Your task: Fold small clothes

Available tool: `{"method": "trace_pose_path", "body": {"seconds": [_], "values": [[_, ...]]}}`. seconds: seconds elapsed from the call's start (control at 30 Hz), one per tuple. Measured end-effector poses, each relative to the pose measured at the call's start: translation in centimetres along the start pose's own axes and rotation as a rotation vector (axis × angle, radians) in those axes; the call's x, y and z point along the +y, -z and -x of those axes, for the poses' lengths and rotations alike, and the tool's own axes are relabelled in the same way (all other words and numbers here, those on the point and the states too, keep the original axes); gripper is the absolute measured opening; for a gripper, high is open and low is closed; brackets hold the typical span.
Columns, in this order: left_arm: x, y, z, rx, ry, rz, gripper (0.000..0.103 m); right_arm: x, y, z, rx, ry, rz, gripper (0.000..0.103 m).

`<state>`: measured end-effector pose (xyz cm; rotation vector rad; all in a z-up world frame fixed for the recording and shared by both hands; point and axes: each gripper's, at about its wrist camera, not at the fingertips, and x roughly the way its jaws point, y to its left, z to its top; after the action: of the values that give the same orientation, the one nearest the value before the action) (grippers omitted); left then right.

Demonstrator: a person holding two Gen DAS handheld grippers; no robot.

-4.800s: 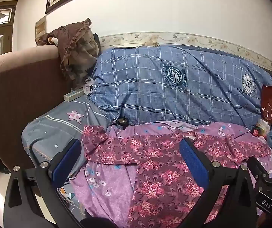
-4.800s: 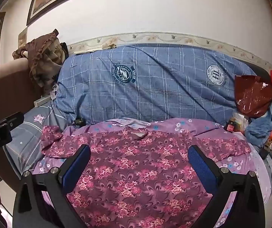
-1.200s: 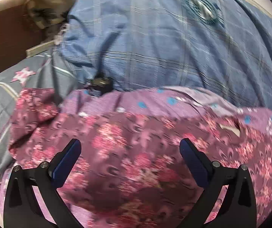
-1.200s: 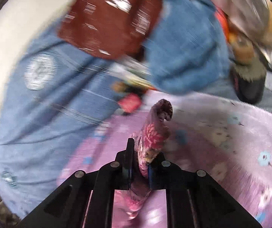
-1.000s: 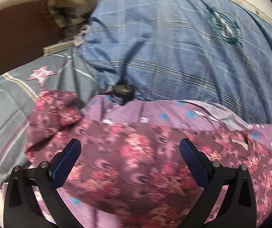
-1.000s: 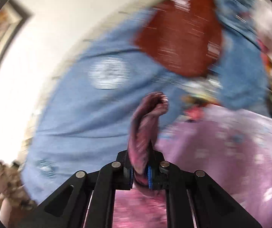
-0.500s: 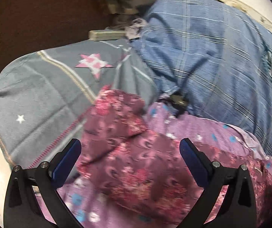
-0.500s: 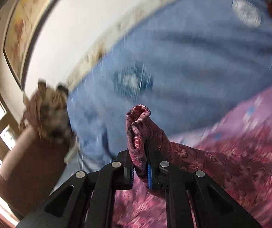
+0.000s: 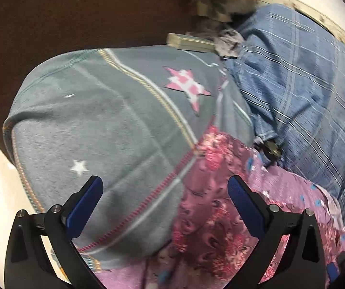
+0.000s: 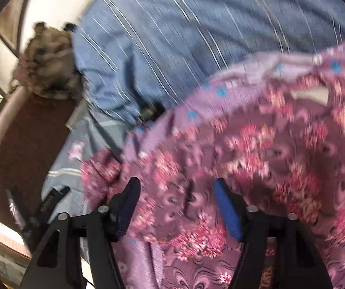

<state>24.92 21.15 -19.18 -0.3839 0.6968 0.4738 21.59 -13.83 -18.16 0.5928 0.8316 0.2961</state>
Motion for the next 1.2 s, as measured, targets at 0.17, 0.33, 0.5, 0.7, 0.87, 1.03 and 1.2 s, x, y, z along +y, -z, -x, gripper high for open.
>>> {"method": "trace_pose_path", "body": {"seconds": [0.17, 0.33, 0.5, 0.7, 0.87, 1.03, 1.2], "values": [[3.4, -1.1, -0.1, -0.008, -0.059, 0.076, 0.103, -0.6, 1.8, -6.0, 0.32, 0.182, 0.032, 0.028], [7.5, -2.7, 1.4, -0.105, -0.191, 0.174, 0.103, 4.8, 1.7, -5.0, 0.247, 0.138, 0.177, 0.034], [10.5, -3.4, 1.7, -0.121, -0.257, 0.287, 0.103, 13.4, 2.3, -7.2, 0.259, -0.028, 0.333, 0.073], [11.7, -3.2, 0.7, -0.051, -0.233, 0.35, 0.103, 17.7, 1.3, -15.2, 0.33, -0.199, 0.102, 0.073], [12.1, -3.6, 0.3, -0.033, -0.214, 0.403, 0.103, 19.8, 1.7, -20.3, 0.403, -0.145, 0.067, 0.075], [12.0, -3.7, 0.4, -0.033, -0.194, 0.414, 0.103, 19.4, 2.8, -22.5, 0.372, -0.083, 0.04, 0.07], [11.9, -3.7, 0.1, -0.016, -0.186, 0.417, 0.103, 20.2, 2.6, -20.3, 0.309, -0.087, 0.168, 0.005]]}}
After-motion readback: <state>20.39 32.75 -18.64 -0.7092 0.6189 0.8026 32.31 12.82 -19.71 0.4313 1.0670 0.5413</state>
